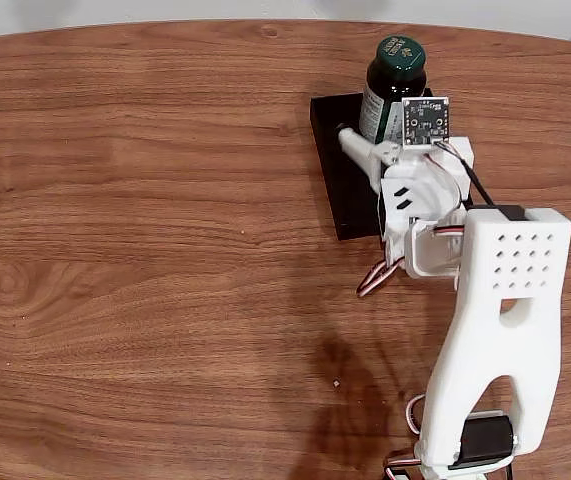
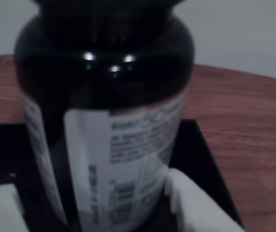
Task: Pick up the pill bottle and place it in the black box.
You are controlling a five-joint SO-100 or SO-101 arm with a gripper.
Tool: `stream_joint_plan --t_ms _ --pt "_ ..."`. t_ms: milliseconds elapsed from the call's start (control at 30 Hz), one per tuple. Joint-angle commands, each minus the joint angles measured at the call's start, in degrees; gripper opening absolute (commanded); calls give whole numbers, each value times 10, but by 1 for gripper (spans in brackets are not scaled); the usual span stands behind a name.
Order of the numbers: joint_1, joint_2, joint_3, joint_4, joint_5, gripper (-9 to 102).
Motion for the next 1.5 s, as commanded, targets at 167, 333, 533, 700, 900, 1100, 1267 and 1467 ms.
stream_joint_plan --t_ms 167,333,533,700,900,1100,1267,1467 --pt "15 193 60 2 -18 46" --pt "39 331 119 90 -9 46" --pt "45 556 219 266 -5 41" --pt "17 763 344 398 -8 32" --pt "8 995 501 544 -8 23" --pt "36 1127 557 694 -15 20" --pt "38 1174 572 810 -26 18" --pt "30 1246 573 1067 -14 10"
